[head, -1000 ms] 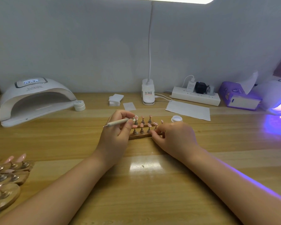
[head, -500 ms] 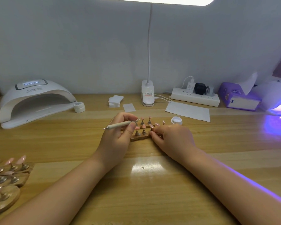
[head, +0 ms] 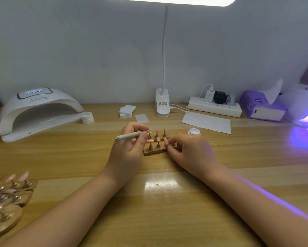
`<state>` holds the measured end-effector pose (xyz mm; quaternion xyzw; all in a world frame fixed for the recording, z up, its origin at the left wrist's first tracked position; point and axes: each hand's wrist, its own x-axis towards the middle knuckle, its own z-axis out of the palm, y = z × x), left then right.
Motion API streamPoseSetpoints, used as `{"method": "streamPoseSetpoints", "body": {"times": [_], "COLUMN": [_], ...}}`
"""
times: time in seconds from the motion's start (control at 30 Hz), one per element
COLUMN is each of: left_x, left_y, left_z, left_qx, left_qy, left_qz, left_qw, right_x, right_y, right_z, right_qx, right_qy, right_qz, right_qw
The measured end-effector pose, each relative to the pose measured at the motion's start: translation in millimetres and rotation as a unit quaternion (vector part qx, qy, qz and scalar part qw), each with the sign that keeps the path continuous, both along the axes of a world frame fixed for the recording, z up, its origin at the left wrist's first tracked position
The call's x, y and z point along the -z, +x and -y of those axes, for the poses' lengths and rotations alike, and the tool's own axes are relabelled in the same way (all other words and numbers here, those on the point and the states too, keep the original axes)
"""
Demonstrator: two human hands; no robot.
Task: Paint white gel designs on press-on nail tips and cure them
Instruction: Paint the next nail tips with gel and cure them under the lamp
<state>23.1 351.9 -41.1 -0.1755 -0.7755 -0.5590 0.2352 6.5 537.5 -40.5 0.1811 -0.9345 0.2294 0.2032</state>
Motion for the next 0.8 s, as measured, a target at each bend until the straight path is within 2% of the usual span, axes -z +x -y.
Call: {"method": "streamPoseSetpoints", "body": {"times": [0.13, 0.27, 0.43, 0.8], "left_x": [-6, -10, -8, -3], "left_y": [5, 13, 18, 17], "left_z": [-4, -11, -16, -17], "left_qx": [-0.012, -0.035, -0.025, -0.025], "left_qy": [0.044, 0.060, 0.040, 0.021], "left_qz": [-0.039, -0.090, -0.088, -0.100], "left_qw": [0.998, 0.994, 0.995, 0.994], "right_x": [-1, -3, -2, 1], "right_y": [0, 3, 4, 4], "right_z": [4, 8, 10, 9], "right_qx": [-0.023, -0.052, -0.079, -0.103], "right_qy": [-0.127, -0.197, -0.233, -0.233], "right_qz": [0.018, 0.038, 0.047, 0.059], "right_qw": [0.991, 0.978, 0.968, 0.965]}}
